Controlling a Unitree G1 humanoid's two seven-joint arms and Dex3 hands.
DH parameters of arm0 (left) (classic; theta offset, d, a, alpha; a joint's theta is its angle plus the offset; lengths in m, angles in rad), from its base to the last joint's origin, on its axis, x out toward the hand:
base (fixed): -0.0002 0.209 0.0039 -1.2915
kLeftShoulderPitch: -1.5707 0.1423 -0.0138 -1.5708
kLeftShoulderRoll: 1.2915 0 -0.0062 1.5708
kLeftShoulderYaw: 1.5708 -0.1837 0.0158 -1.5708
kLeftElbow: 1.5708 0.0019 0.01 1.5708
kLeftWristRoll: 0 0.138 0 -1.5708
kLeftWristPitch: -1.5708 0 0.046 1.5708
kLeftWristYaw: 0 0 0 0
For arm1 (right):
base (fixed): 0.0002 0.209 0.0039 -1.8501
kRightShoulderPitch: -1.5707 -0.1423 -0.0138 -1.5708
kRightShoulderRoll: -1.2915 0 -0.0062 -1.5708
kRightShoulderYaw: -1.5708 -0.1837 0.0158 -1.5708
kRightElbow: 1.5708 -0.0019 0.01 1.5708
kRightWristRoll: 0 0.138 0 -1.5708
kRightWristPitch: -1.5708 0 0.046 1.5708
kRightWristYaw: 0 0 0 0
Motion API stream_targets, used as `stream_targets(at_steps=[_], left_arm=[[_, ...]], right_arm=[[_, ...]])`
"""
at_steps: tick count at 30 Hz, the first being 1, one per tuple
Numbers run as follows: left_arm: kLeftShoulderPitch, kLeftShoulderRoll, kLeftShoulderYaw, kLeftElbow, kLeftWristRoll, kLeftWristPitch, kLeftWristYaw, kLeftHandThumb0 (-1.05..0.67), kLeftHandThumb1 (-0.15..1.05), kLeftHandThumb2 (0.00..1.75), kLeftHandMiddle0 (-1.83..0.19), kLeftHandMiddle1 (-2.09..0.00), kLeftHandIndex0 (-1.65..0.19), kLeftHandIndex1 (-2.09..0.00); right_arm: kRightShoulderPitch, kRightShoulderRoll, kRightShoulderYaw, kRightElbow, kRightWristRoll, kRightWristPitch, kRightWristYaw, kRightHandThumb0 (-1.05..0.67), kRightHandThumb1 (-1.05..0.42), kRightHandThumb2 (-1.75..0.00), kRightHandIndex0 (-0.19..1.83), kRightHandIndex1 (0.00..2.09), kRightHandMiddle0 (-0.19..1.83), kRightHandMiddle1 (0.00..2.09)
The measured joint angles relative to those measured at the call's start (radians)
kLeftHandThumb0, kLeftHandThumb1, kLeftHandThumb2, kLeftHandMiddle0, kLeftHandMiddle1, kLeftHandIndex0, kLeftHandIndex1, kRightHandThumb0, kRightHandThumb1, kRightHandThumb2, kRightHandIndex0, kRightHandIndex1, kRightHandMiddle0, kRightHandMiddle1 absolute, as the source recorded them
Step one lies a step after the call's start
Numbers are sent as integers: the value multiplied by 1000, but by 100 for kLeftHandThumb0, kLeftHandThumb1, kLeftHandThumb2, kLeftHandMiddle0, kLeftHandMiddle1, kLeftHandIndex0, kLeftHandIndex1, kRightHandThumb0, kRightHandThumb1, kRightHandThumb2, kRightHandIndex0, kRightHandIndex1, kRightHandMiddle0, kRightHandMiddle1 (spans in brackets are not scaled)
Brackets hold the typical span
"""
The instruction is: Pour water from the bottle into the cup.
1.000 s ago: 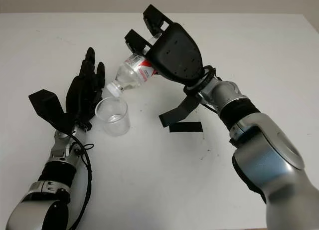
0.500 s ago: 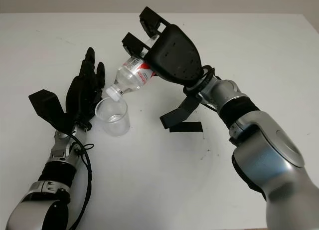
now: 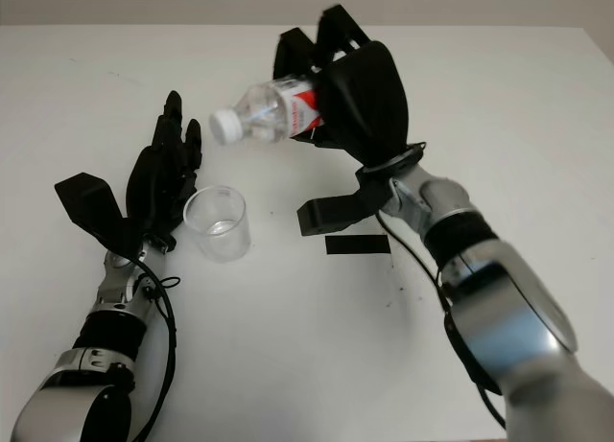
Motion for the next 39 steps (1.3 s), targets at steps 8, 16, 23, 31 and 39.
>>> stream_targets(at_steps=[8,16,23,31,39], left_arm=[[4,1,0,-9,0,10,-6,-83,105,77,19,0,19,0],[7,4,0,-12,1,15,-12,-81,105,77,19,0,19,0],[7,3,0,-15,0,25,-21,-82,105,77,19,0,19,0],[7,2,2,-16,-17,36,-40,-82,105,75,19,0,19,0],[8,3,0,-20,-12,36,-33,-82,105,78,19,0,19,0]], right_arm=[[241,61,-232,-417,387,222,438,-42,-105,-47,136,209,99,209],[456,125,-388,-887,675,758,655,-43,-105,-46,146,209,109,209],[505,161,-493,-1125,836,1181,668,-44,-105,-41,140,209,103,209],[533,186,-496,-1143,799,1228,672,-45,-105,-42,152,209,119,209],[573,188,-411,-1071,630,1113,684,-47,-105,-44,147,209,115,209]])
